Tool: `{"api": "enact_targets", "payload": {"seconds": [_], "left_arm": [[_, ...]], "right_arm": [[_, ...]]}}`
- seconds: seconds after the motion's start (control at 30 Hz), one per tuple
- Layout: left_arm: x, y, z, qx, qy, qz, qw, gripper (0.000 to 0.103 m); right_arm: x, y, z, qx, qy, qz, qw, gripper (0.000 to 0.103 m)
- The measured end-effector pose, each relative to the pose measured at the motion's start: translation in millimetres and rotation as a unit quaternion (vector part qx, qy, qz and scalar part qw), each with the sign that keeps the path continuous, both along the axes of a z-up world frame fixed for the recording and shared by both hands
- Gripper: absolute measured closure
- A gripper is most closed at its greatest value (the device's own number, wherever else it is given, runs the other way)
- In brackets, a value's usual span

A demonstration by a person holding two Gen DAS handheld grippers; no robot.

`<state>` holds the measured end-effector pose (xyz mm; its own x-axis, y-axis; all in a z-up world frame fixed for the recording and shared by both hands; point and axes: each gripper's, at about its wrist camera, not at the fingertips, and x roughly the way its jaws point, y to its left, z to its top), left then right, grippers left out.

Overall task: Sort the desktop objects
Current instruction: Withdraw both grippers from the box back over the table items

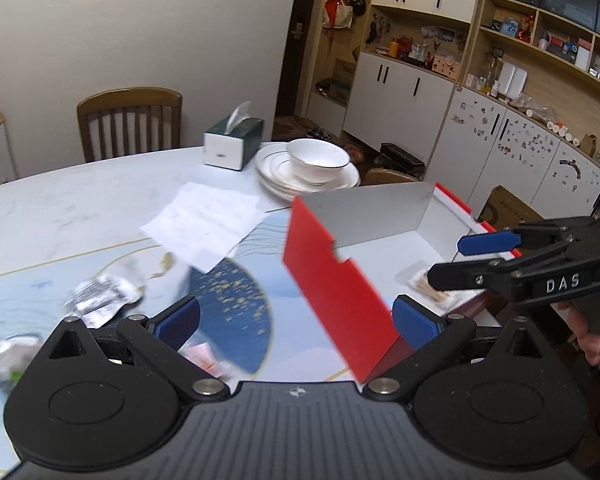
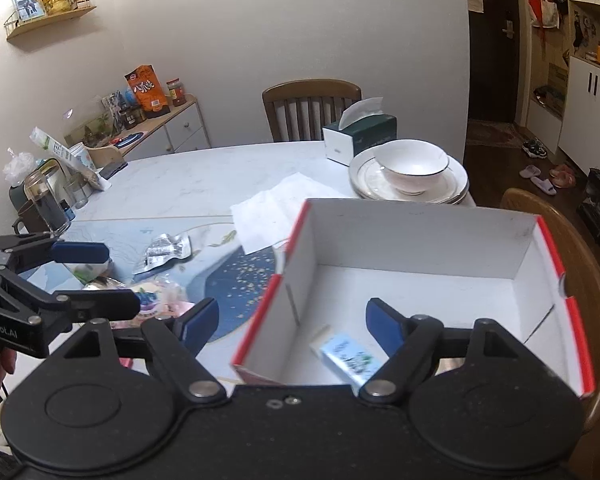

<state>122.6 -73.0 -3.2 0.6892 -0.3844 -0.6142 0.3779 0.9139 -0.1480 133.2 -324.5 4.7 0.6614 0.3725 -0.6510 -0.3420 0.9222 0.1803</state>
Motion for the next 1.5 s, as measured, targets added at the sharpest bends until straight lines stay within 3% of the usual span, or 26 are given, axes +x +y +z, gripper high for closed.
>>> {"api": "enact_targets", "payload": {"seconds": [0.5,0.83,1.2,1.5], "left_arm": [[-23,112,-28,0.018,0.014,0.061,0.9978,0.0],[-15,165,-60,0.061,0.033,0.103,0.9923,0.0],[18,178,-92,0.079,0.065,0.098,0.99,0.0],[39,181,-112,0.069,0.099,0.1,0.9877,0.0]], "right_arm": [[-11,99,-10,-0.003,0.005,0.017,1.0,0.022],[-6,153,-29,-0.019,0.015,0.025,0.999,0.022],[8,193,-53,-0.043,0.029,0.024,0.998,0.022],[24,214,-69,-0.059,0.038,0.034,0.997,0.022]]}}
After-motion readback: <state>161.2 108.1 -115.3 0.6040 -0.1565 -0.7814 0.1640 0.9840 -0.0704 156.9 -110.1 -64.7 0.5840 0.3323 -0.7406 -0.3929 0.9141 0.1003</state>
